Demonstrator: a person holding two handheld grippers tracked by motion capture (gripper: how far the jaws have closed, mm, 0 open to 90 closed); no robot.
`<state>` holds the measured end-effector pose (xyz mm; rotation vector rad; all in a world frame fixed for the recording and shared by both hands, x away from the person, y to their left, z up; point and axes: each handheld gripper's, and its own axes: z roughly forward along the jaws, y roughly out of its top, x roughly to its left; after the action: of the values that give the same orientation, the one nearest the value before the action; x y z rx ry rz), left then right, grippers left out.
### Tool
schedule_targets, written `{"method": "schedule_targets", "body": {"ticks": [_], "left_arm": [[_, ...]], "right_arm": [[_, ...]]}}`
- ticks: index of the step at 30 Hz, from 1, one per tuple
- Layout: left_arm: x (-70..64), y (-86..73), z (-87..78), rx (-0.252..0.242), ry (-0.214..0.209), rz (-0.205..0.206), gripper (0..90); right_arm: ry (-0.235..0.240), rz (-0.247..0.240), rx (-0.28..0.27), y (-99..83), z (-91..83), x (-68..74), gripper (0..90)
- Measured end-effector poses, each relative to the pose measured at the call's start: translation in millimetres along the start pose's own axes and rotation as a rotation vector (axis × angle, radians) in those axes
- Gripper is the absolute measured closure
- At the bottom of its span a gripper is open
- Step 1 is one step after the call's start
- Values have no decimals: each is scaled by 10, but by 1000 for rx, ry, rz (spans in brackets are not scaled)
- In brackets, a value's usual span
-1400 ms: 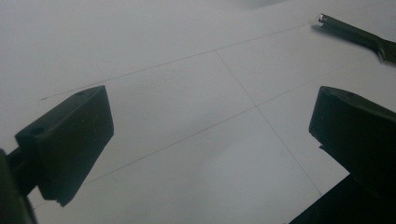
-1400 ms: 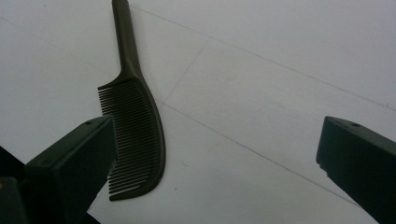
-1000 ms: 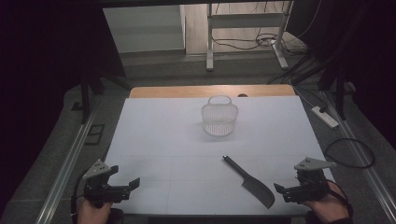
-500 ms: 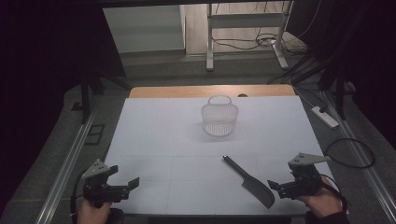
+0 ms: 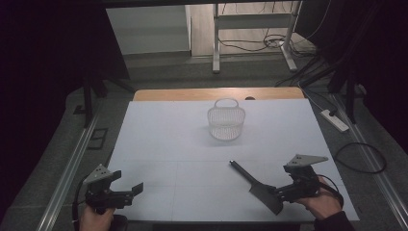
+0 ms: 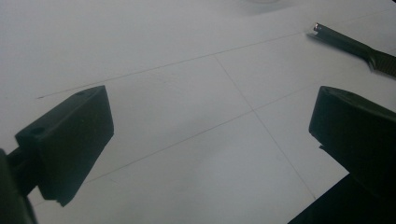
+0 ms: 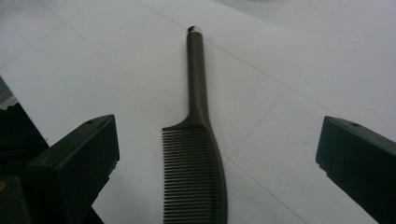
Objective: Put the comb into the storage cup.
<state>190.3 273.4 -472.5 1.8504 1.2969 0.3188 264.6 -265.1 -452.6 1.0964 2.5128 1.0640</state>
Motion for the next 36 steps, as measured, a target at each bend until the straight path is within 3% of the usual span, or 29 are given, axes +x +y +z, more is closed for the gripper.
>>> {"method": "schedule_targets", "body": {"ticks": [8,12,19,23,25,27,28,29,30,34,36], "left_arm": [[4,-1,-1,-3,-2,-3,4],[5,-1,-1,-3,-3,-3,4],[9,-2,-4,-4,-7,-4,4],[9,-2,-4,-5,-7,-4,4],[10,-2,-4,-5,-8,-4,4],[10,-2,-4,-5,-8,-4,4],[10,-2,-3,-5,-9,-5,4],[10,-2,-3,-5,-9,-5,4],[10,-2,-3,-5,-9,-4,4],[12,-1,-3,-6,-8,-5,4],[12,-1,-4,-6,-8,-6,4]], "right_arm": [[3,-43,63,99,131,118,0],[0,-43,115,130,200,154,0],[15,-54,157,148,252,193,0],[28,-86,174,147,281,228,194],[36,-90,176,147,281,226,248],[45,-86,183,146,284,218,385],[63,-89,188,143,283,216,518],[63,-89,188,143,283,216,518],[70,-90,190,143,284,215,578],[108,-118,222,140,299,227,883],[115,-125,226,134,308,232,897]]}}
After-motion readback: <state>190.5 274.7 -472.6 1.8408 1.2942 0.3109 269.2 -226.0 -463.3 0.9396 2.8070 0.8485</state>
